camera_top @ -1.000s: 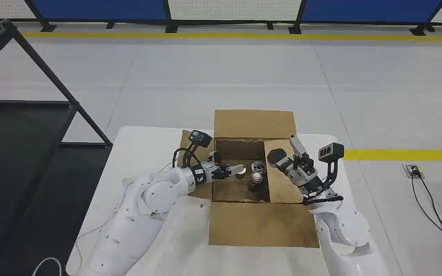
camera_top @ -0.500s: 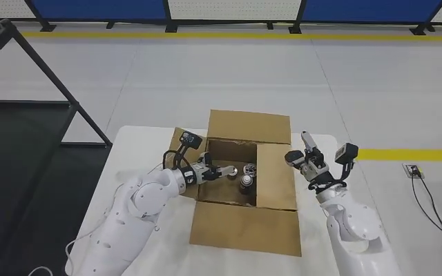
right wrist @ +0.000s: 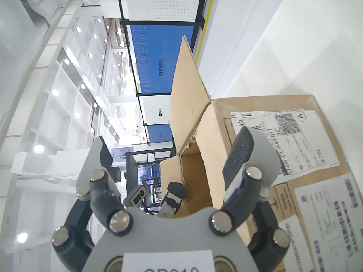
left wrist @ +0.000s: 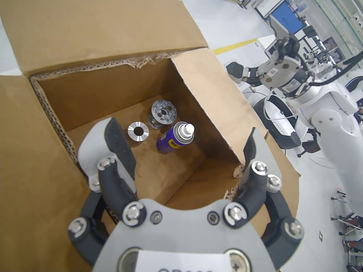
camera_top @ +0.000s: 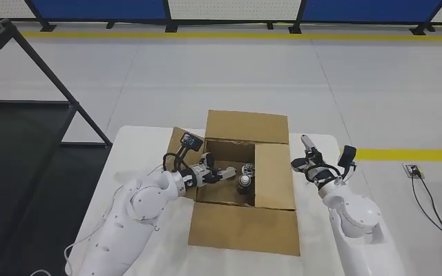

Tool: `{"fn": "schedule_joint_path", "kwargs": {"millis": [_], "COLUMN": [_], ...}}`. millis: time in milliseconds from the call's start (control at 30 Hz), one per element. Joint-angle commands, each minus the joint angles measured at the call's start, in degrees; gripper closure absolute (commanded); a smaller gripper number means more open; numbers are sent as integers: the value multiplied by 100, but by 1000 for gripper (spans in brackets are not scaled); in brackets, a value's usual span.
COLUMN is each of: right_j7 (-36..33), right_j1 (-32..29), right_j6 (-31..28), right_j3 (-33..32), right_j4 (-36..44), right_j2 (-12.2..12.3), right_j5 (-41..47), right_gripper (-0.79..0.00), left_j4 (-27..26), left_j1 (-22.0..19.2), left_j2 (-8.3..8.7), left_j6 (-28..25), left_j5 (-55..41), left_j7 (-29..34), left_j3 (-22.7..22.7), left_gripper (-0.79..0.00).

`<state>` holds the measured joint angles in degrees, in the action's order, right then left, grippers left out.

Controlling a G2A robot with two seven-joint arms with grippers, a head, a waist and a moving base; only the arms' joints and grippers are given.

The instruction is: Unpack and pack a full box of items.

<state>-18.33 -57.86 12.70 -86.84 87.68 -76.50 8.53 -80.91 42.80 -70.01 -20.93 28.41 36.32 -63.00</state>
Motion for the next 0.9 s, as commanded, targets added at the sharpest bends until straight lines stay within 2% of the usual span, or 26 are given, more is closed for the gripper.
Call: {"fn": "schedule_joint_path", "kwargs": {"millis": [0,200,667,867], "right_j7": [-37,-235,-147,-179], "right_j1": [28,88,111,174], "right_j6": [18,-5,28,35], "right_j3": [28,98,233,256], "right_j4": [-36,-95,-123,-188], "right_j2": [6,26,45,57], "right_j5": [-21,-27,-44,-30], "right_gripper": [-785,-785,-785,-785], "left_j4": [-105,-256,-206,-395], "left_j1": [74,199,92,223], "left_j2": [16,27,-58,-9], "left_j6": [-44,-54,81,134], "left_j5": [-36,-105,28,232], "left_j7": [-2,48,-112,-256], "left_j3": [-52,-39,311,101], "left_gripper": [-785,-785,-785,-785]}}
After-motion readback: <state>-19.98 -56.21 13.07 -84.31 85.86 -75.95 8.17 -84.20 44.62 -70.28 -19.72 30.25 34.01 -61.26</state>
